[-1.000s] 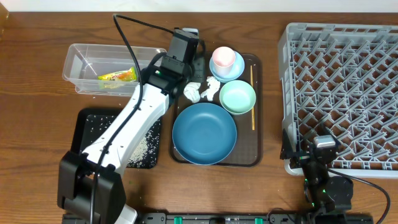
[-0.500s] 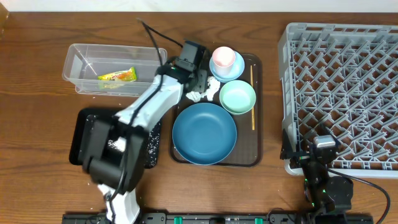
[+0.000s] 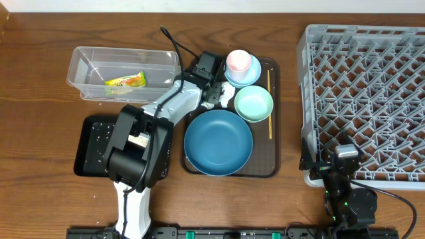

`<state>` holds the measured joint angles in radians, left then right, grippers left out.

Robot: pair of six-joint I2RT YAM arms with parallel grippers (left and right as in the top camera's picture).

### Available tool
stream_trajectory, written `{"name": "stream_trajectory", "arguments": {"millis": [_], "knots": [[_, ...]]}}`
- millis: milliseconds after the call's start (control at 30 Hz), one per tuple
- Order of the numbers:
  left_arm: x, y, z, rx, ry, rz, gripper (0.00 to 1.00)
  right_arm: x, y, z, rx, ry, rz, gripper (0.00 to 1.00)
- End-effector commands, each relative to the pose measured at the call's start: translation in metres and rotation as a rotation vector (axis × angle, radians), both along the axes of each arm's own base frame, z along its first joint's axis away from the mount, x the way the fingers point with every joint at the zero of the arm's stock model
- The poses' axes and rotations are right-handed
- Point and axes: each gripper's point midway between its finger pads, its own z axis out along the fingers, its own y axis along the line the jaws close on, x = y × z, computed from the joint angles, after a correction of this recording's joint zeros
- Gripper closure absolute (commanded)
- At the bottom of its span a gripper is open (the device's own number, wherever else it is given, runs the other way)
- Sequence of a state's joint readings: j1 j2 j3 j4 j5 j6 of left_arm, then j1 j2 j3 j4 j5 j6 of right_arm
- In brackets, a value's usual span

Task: Sort waste into correct bins and load items into the dishwasher rack
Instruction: 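Grasp the crumpled tissue with the left gripper and lift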

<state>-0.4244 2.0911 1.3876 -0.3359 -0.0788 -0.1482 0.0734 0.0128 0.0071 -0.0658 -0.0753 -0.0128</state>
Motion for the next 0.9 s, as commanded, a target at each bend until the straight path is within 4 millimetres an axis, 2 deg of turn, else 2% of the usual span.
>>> {"name": "stream_trajectory", "arguments": {"millis": [0, 100, 200, 233, 267, 433, 567, 633, 733, 867], "knots": [[0.003, 0.004, -0.003, 0.030, -0.006, -0.005, 0.64, -0.001, 0.003, -0.001, -0.013, 0.001, 0.015, 0.01], [0.005, 0.003, 0.007, 0.020, -0.028, -0.005, 0.71, -0.001, 0.003, -0.001, -0.013, 0.001, 0.015, 0.01], [0.009, 0.001, 0.029, 0.000, -0.070, -0.002, 0.81, -0.001, 0.003, -0.001, -0.013, 0.001, 0.015, 0.01], [0.011, 0.001, 0.040, -0.010, -0.092, -0.001, 0.81, -0.001, 0.003, -0.001, -0.013, 0.001, 0.015, 0.01], [0.012, 0.000, 0.052, -0.020, -0.114, -0.001, 0.87, -0.001, 0.003, -0.001, -0.013, 0.001, 0.015, 0.01], [0.018, 0.005, 0.118, -0.051, -0.256, 0.023, 0.94, -0.001, 0.003, -0.001, -0.013, 0.001, 0.015, 0.01], [0.024, 0.029, 0.164, -0.003, -0.388, 0.108, 0.94, -0.001, 0.003, -0.001, -0.013, 0.001, 0.015, 0.01], [0.029, 0.045, 0.178, 0.019, -0.431, 0.157, 0.94, -0.001, 0.003, -0.001, -0.013, 0.001, 0.015, 0.01], [0.036, 0.069, 0.181, 0.021, -0.442, 0.218, 0.94, -0.001, 0.003, -0.001, -0.013, 0.001, 0.015, 0.01], [0.045, 0.117, 0.174, -0.027, -0.433, 0.407, 0.94, -0.001, 0.003, -0.001, -0.013, 0.001, 0.015, 0.01]]}}
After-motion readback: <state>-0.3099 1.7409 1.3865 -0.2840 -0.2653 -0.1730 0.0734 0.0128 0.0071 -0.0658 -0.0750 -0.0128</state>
